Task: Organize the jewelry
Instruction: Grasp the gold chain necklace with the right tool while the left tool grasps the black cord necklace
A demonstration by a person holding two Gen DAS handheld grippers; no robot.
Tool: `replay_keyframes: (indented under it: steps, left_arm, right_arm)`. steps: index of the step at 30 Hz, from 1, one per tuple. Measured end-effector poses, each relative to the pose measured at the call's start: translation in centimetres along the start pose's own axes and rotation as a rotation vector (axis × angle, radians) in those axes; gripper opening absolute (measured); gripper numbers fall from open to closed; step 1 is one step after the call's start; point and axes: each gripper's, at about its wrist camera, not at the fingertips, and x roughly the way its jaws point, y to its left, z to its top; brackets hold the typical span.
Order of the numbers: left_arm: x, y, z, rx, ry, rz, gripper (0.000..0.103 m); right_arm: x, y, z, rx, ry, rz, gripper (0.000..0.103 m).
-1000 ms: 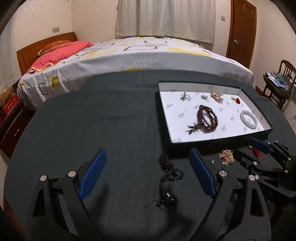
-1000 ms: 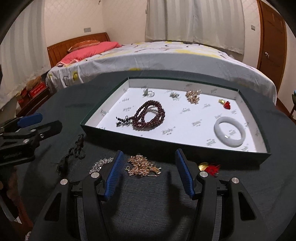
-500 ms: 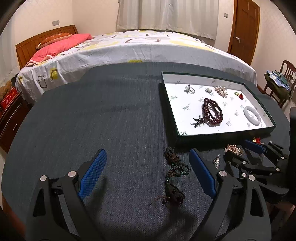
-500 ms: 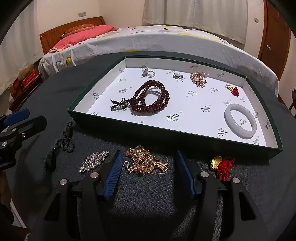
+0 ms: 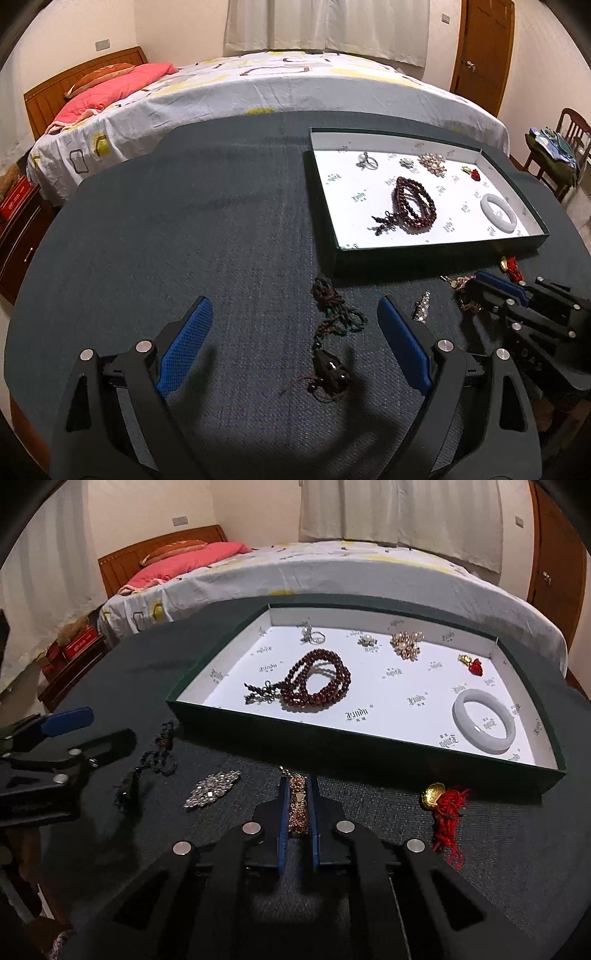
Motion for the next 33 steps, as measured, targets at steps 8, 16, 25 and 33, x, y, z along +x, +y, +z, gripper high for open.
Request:
replay_keyframes:
  steps: [8,16,25,33]
  left_arm:
    - [0.3,-0.8,-0.7,-0.009,0.011,-0.004,0.088]
    - [1.4,-1.3,-0.7,-0.005,0.036,0.002,0.077]
    - [3.2,-1.3,-0.4,-0.005,0.073,-0.01,0.056]
    - [3.5,-2.0,-0.2,0.016,0.08,-0.061,0.024]
  right_arm:
    - [-2.7,-1.1,0.6,0.013,-0.061,0.012,0.01]
    - [-3.9,-2.6,0.3,0.045,-0.086,0.01,0.01]
    - [-4.0,-3.4,-0.2,0.06,-0.084,0.012,0.009]
    - [-4.0,-3.9,-0.5,0.07,-0.079,0.011,0.009]
